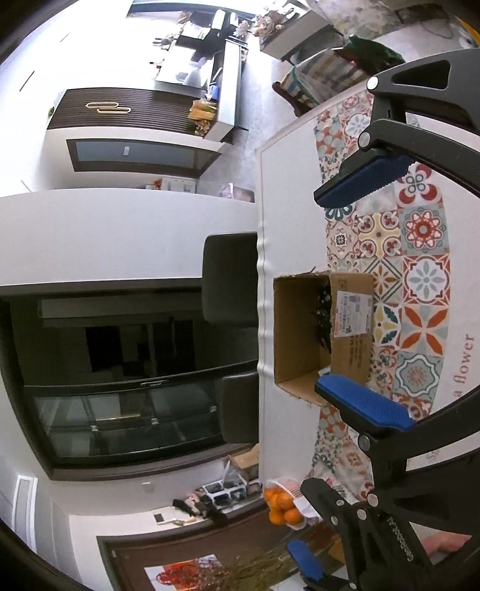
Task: Organize rigid objects
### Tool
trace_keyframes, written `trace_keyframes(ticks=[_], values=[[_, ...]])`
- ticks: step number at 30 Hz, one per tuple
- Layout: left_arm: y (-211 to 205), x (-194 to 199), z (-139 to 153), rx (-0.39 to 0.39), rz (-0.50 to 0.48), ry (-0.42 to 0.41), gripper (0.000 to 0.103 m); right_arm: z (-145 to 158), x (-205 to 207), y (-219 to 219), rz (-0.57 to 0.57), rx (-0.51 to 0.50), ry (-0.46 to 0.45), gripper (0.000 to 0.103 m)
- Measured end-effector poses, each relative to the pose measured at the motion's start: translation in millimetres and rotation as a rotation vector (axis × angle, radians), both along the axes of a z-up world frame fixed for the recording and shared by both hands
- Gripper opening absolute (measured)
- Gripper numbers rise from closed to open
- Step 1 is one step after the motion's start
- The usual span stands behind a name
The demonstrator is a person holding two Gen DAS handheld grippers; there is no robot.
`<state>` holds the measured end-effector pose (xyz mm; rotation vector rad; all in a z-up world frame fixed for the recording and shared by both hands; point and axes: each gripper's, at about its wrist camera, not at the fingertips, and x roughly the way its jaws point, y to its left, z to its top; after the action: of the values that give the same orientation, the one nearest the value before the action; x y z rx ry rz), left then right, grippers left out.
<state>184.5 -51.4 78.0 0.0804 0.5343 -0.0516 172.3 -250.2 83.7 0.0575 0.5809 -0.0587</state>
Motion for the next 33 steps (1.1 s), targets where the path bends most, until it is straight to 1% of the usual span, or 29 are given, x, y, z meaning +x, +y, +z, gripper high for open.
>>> trace_keyframes(ticks=[7, 13, 33], values=[[2.6, -20.4, 10.0, -0.013, -0.007, -0.039, 0.103, 7.1, -22.6, 3.6, 0.007, -0.005, -0.030, 0.092], [3.4, -33.0, 16.6, -0.020, -0.019, -0.062, 0.103, 15.2, -34.1, 4.5, 0.003, -0.013, -0.057, 0.092], [4.8, -42.3, 24.2, -0.027, -0.026, -0.092, 0.103, 25.1, -45.1, 12.7, 0.004, -0.010, -0.079, 0.093]])
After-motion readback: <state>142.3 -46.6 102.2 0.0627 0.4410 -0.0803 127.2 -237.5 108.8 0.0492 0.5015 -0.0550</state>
